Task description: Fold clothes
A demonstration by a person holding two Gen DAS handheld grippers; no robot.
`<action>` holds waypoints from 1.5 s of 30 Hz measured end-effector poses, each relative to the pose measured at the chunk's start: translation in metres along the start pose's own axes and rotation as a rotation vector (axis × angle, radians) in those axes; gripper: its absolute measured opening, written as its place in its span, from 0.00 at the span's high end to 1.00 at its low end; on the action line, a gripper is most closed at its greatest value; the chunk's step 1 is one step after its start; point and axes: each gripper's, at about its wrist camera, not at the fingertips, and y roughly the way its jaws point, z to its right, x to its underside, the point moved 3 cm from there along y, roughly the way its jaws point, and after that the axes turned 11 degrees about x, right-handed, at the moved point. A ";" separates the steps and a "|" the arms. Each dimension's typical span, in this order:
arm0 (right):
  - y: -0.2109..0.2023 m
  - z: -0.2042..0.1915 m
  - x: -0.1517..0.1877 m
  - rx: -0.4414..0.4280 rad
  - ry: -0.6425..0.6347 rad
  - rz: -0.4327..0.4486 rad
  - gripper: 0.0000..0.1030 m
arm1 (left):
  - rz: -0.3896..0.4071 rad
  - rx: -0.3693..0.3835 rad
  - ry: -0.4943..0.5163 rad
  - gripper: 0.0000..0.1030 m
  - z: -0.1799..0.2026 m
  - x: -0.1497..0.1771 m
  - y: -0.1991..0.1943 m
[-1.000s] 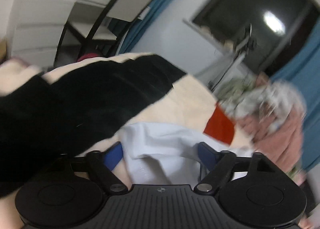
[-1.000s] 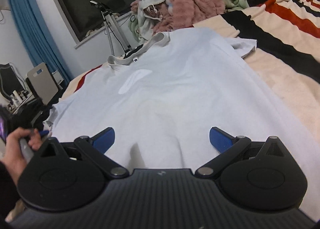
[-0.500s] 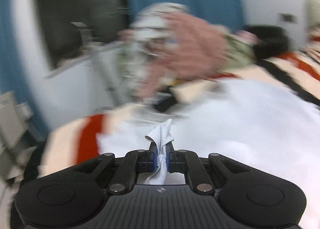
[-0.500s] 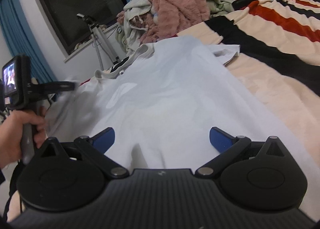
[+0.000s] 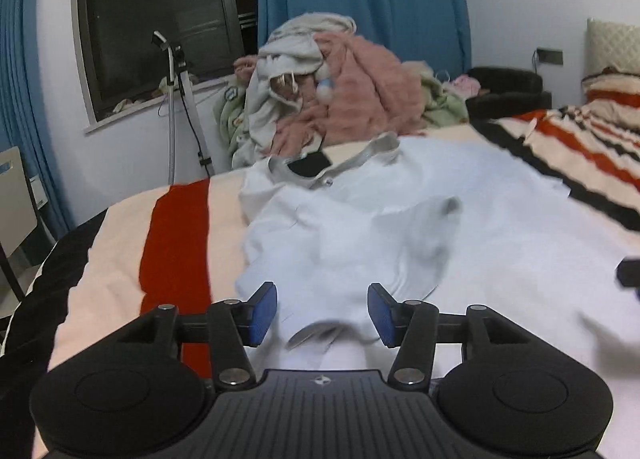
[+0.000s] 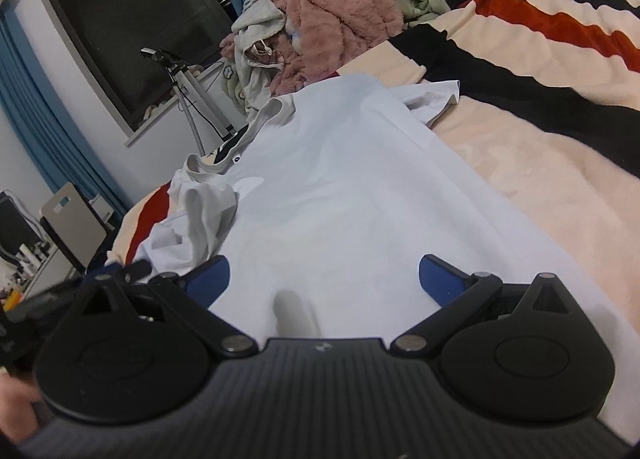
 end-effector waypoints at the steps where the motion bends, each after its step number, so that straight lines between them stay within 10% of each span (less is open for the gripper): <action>1: 0.000 0.000 0.000 0.000 0.000 0.000 0.00 | -0.005 0.002 0.013 0.49 0.000 0.001 -0.001; 14: 0.002 0.006 0.000 0.025 -0.010 0.007 0.00 | -0.081 0.096 0.391 0.26 0.076 -0.009 0.075; 16: 0.004 0.007 0.001 0.030 -0.018 0.010 0.00 | -0.083 0.033 0.307 0.39 0.068 -0.016 0.093; 19: 0.005 0.008 0.003 0.043 -0.034 0.015 0.00 | -0.094 -0.025 0.012 0.96 0.022 -0.034 0.106; 26: 0.009 0.000 0.009 0.079 -0.098 0.030 0.00 | -0.039 -0.123 -0.593 0.98 -0.155 -0.073 0.079; 34: 0.020 -0.008 0.011 0.113 -0.146 0.046 0.00 | -0.022 -0.409 -0.781 0.90 -0.319 -0.054 0.049; 38: 0.023 -0.010 0.013 0.124 -0.164 0.050 0.00 | 0.012 -0.452 -0.841 0.75 -0.340 0.002 0.020; 45: 0.021 -0.010 0.013 0.120 -0.162 0.050 0.00 | 0.143 -0.211 -1.078 0.62 -0.305 0.091 -0.059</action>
